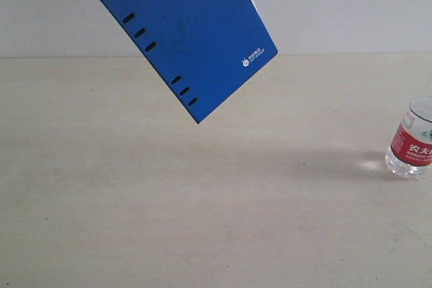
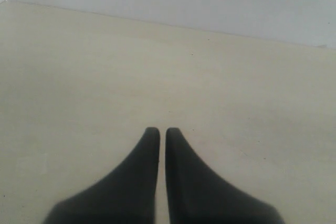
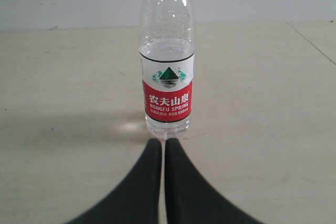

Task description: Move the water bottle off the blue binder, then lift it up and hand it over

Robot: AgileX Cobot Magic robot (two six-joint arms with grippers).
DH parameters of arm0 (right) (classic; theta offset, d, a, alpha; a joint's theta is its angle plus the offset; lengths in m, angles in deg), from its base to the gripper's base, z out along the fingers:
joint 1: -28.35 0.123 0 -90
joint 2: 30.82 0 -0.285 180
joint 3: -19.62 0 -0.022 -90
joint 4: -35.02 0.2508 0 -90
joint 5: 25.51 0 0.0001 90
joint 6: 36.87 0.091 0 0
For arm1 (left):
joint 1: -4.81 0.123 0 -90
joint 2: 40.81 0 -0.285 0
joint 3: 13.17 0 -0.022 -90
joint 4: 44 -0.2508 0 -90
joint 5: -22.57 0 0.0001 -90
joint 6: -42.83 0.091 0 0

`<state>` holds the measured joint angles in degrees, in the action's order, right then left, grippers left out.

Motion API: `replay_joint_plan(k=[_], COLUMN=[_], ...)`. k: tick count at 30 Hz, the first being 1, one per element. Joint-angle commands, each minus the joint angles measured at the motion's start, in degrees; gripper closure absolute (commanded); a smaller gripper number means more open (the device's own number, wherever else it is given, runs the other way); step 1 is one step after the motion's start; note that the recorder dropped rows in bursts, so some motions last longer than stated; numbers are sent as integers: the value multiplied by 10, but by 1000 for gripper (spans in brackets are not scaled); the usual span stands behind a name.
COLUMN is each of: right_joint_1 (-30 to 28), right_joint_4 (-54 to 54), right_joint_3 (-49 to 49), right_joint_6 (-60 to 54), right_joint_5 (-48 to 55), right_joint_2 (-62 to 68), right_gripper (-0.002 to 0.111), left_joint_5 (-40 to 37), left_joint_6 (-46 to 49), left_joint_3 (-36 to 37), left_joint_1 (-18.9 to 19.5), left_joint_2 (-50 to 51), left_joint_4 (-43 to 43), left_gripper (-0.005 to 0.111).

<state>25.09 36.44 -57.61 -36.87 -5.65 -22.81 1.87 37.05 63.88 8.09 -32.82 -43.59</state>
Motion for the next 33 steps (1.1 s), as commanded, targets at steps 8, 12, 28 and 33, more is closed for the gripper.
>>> replay_joint_plan(k=[8,12,28,33], right_joint_1=[-2,-2,-2,-2], right_joint_4=[9,9,9,9], right_joint_3=[0,0,0,0], right_joint_6=[71,75,75,75], right_joint_5=[27,27,27,27], right_joint_2=[-2,-2,-2,-2], right_gripper=[109,109,109,109], left_joint_5=[-4,-4,-3,-3], left_joint_6=[-9,-9,-6,-6], left_joint_3=[2,2,2,2], left_joint_1=[2,2,2,2], left_joint_2=[-2,-2,-2,-2], left_joint_4=[11,13,13,12], left_gripper=[102,102,102,102])
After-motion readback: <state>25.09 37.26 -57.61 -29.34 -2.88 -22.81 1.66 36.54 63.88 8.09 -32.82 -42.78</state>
